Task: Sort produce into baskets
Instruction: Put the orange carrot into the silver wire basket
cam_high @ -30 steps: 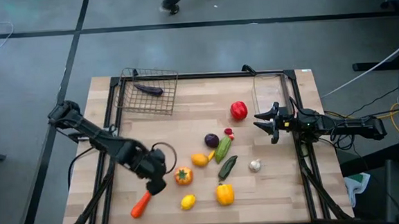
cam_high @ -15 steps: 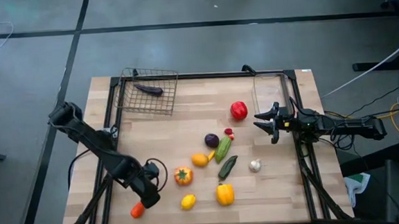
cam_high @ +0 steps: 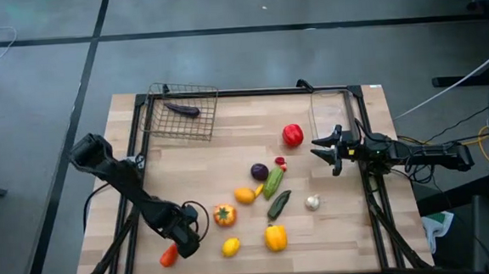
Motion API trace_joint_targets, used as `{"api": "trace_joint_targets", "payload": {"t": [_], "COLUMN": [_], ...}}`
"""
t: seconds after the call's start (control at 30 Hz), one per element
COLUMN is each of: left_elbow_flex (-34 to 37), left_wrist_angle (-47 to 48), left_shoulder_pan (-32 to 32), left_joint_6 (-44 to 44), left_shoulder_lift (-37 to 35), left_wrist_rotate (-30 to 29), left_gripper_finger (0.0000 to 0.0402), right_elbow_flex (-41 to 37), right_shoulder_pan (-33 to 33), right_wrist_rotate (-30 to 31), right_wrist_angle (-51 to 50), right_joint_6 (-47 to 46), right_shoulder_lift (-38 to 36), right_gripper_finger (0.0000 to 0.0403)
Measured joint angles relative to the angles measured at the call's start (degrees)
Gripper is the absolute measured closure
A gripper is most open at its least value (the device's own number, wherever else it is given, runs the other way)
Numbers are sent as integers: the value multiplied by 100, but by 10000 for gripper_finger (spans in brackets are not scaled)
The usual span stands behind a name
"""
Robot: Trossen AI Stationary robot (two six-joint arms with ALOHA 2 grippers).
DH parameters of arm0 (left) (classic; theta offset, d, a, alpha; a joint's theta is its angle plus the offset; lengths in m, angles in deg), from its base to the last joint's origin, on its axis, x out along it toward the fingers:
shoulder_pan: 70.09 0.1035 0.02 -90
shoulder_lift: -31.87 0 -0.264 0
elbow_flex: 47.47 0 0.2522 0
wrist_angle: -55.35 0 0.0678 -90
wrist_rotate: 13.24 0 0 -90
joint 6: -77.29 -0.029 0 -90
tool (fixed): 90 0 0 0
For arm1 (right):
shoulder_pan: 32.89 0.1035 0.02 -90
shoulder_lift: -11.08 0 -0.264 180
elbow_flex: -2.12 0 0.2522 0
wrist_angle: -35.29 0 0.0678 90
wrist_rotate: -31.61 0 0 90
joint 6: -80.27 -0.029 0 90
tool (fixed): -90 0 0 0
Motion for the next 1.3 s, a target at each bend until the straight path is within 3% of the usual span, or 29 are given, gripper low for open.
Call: {"api": "trace_joint_targets", "payload": {"t": [0.23, 0.57, 0.73, 0.97, 1.3], "left_elbow_flex": [4, 4, -14, -52, -55], "left_wrist_angle": [-93, -103, -103, -89, -27], "left_shoulder_pan": [3, 34, 230, 750, 1916], "left_joint_6": [21, 143, 153, -354, -2011], "left_shoulder_lift": [363, 399, 393, 342, 74], "left_wrist_rotate": [166, 299, 297, 292, 278], "left_gripper_finger": [165, 271, 303, 296, 293], "right_elbow_flex": [0, 0, 0, 0, 0], "right_shoulder_pan": [0, 0, -1, 0, 0], "right_wrist_rotate": [0, 0, 0, 0, 0], "right_wrist_angle": [0, 1, 0, 2, 1], "right_joint_6": [0, 0, 0, 0, 0], "right_shoulder_lift": [0, 0, 0, 0, 0], "right_gripper_finger": [230, 230, 230, 230, 230]}}
